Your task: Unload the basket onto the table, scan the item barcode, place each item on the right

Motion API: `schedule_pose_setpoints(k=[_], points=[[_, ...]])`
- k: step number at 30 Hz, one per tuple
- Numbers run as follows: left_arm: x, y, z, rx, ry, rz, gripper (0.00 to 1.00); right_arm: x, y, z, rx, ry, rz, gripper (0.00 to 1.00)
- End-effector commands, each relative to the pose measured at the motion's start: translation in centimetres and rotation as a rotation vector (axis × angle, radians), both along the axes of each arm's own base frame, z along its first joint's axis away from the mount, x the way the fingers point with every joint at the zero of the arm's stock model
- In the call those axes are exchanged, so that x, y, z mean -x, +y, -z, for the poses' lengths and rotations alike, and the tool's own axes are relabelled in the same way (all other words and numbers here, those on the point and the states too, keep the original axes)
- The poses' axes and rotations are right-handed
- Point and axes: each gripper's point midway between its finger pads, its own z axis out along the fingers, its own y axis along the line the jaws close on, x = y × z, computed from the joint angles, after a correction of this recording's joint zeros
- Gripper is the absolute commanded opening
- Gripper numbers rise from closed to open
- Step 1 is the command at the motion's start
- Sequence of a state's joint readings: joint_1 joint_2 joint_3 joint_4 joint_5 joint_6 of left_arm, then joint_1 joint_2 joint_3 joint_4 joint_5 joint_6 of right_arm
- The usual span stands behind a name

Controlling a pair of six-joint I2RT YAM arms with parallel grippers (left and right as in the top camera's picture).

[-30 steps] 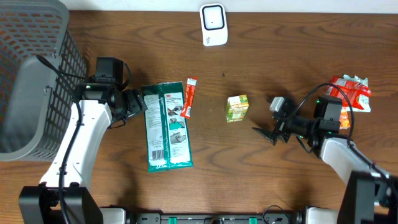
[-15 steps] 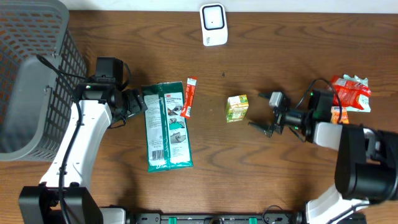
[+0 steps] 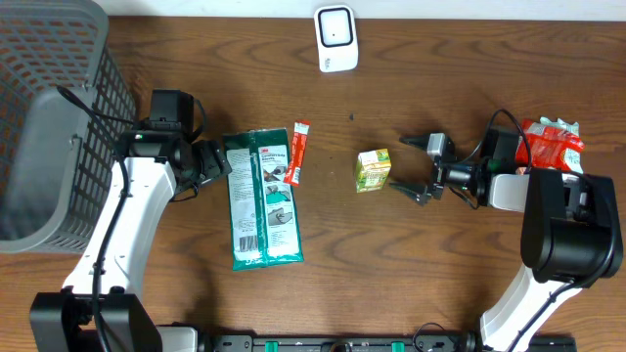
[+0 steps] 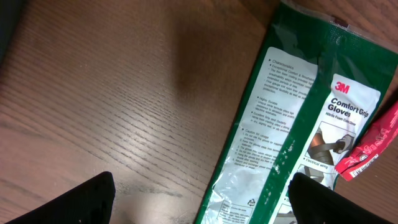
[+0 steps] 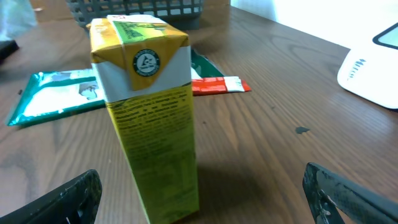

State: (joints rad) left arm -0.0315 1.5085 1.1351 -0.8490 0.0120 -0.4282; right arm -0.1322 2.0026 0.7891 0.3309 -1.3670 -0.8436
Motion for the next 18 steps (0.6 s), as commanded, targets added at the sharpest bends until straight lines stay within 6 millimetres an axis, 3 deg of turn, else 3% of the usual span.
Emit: schedule_pose_setpoints(k=[1, 18], points=[[-0.1, 0.3, -0.3, -0.015, -0.006, 0.002, 0.9, 0.6, 0.2, 0.0, -0.053, 0.014, -0.04, 0.99], [-0.1, 0.3, -0.3, -0.015, -0.006, 0.002, 0.9, 1.0, 4.1, 3.3, 0.034, 0.03, -0.09, 0.96]])
